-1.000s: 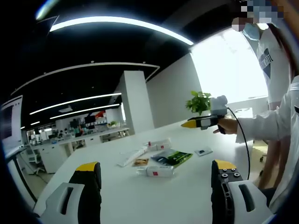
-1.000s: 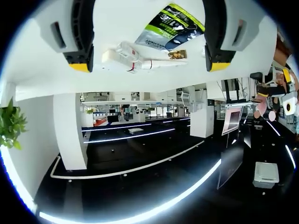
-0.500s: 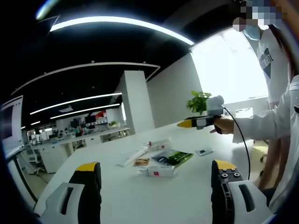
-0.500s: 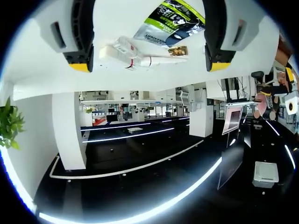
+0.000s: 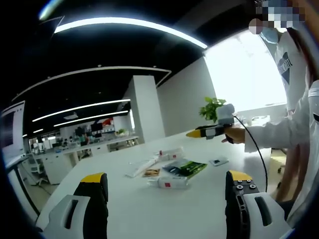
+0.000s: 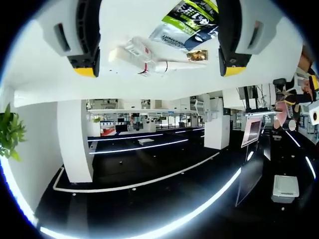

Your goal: Arrange the skincare products in the storage area until every visible bottle or jar stands upright without overlapping.

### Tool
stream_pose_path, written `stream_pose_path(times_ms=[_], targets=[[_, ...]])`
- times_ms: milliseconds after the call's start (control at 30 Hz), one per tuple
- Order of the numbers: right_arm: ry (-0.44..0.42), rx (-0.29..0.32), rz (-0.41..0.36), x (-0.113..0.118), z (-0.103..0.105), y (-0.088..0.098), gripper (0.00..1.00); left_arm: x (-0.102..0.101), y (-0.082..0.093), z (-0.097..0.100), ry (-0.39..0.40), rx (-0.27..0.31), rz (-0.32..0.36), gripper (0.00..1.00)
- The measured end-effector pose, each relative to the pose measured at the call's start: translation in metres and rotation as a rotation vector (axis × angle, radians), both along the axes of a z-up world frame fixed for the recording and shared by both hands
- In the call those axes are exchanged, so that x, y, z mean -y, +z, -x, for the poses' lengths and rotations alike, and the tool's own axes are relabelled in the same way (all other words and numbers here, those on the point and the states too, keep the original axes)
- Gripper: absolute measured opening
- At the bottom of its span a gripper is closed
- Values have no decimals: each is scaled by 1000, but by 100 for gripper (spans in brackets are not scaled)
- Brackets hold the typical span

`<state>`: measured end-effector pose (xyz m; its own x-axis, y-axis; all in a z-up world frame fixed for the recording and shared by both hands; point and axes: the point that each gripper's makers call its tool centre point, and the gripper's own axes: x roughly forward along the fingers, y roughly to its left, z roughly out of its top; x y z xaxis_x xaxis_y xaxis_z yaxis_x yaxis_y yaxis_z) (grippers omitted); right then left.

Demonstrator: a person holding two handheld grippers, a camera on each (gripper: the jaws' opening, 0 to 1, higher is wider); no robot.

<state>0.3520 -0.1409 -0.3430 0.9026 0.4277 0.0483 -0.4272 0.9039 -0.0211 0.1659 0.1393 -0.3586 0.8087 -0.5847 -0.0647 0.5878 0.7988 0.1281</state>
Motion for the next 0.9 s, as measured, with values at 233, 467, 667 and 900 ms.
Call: stream_pose_path(times_ms=[233,467,667,900], targets=[[-6,-5,-1,4,-15,-2,100,-1,-2,-2,2,-4,0,100],[-7,3,4,2,-20,3,100,-3,-1,-4,7,-5,1,100],[-6,1,10,1,-31,3,100,-3,-2,-5,5,-7,3,100],[10,-5,36,-4,-42,1,100,-1,-2,-6,1,-7,5,100]])
